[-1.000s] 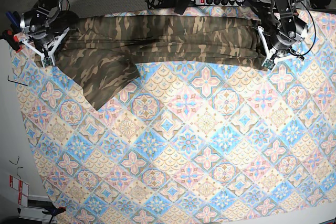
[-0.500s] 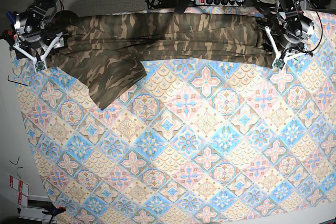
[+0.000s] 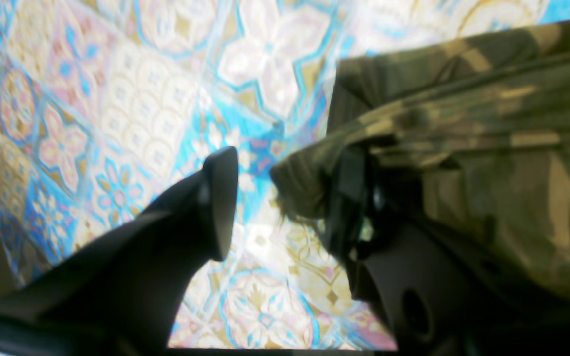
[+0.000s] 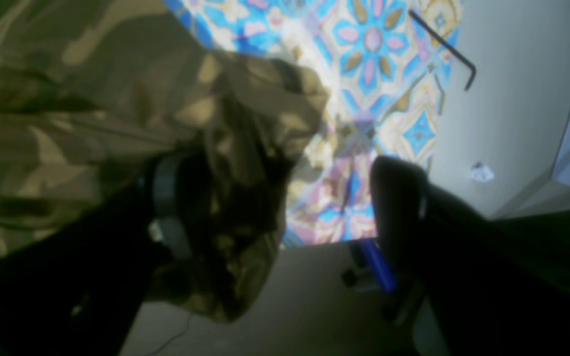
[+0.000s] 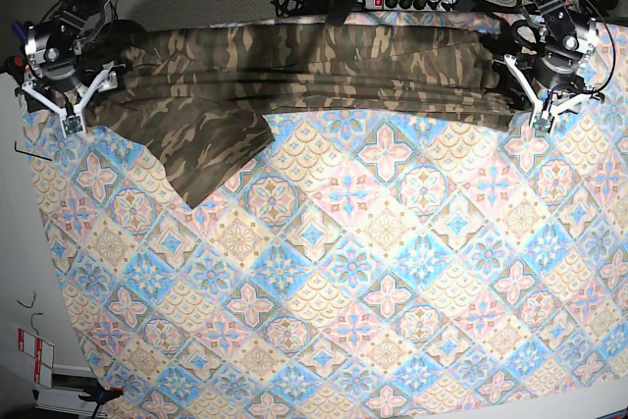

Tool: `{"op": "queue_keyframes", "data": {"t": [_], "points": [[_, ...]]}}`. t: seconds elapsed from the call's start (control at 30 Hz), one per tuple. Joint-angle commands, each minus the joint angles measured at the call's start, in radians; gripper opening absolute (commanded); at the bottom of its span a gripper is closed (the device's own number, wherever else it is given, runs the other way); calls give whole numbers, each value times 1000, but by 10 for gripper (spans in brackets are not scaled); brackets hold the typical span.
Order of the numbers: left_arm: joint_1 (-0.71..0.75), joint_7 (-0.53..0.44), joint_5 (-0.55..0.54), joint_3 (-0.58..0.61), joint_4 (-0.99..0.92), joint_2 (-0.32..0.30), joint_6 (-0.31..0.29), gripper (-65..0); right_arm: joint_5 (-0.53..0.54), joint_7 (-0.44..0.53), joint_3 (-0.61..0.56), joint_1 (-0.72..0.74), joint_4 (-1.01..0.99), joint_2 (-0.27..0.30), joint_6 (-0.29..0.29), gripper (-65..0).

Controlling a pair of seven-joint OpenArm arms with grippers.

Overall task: Fold the T-shirt properly
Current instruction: 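Pull the gathered shirt edge away from the table center with both grippers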

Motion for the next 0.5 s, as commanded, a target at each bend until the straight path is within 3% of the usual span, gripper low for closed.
{"op": "queue_keyframes", "data": {"t": [0.0, 0.47], "points": [[17, 6, 13, -4, 21, -12, 15, -375, -6, 7, 8, 5, 22, 16, -16, -167], [94, 6, 19, -33, 24, -55, 15, -375, -6, 7, 5, 5, 22, 16, -16, -164]]}}
